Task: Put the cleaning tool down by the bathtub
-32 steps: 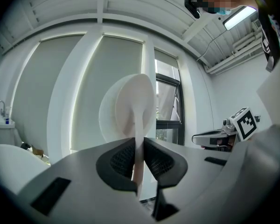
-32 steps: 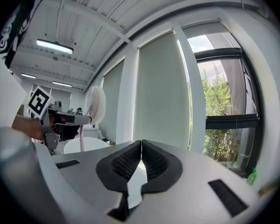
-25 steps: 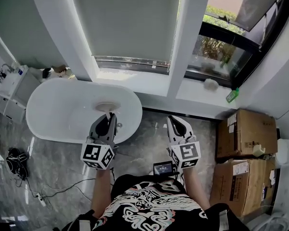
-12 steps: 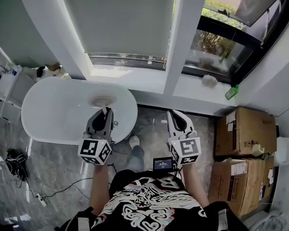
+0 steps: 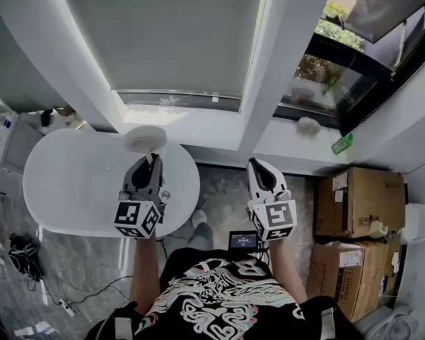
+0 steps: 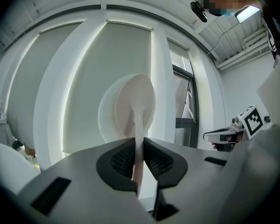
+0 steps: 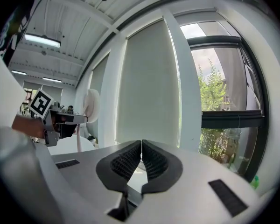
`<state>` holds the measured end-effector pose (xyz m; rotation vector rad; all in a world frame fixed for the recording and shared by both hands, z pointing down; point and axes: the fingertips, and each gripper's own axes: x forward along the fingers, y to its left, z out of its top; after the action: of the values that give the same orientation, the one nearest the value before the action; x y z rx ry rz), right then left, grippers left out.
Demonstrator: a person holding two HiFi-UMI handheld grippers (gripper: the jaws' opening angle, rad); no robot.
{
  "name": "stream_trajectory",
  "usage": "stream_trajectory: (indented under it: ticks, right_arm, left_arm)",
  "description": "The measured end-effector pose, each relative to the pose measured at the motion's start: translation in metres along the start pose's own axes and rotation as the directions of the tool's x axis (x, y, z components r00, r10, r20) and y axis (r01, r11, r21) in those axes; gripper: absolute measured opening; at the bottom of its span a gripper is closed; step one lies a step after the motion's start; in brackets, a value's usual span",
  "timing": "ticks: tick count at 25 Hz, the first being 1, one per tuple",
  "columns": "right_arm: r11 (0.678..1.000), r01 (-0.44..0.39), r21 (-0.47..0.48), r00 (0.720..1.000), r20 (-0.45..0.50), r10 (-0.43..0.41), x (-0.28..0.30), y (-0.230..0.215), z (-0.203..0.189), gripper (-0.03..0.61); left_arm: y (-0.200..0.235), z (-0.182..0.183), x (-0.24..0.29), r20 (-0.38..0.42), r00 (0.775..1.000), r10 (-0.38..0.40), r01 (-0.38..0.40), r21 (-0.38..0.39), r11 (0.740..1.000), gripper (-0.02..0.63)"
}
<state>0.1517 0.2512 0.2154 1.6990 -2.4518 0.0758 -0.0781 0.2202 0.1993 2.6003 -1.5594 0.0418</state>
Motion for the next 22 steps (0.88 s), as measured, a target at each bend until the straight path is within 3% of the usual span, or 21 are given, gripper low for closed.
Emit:
stream_trajectory:
  ticks: [10,17,22]
  right_arm:
    - [1.0,0.016,-0.003,1.0,-0.024,-0.016,0.135,-0.026,0.02,0.029]
    - [1.0,0.016,-0.005,0.998,-0.053,-0.016,0.199,-0.026,0.017,0.029]
    - [1.0,0.01,0.004,0.997,-0.074,-0.01,0.219,-0.03,0.009,0.029]
  left_arm:
    - [0.082,0.026,0.117,0.002,0.999,-0.034,0.034,0.008,0.999,0.048]
    - [0.135,0.02,0.162,-0.015,0.999,-0.034,0.035,0.003,0.999,0.048]
    - [0.15,0.014,0.178,-0.022,0.999,-0.023,0.023,-0.007,1.0,0.048]
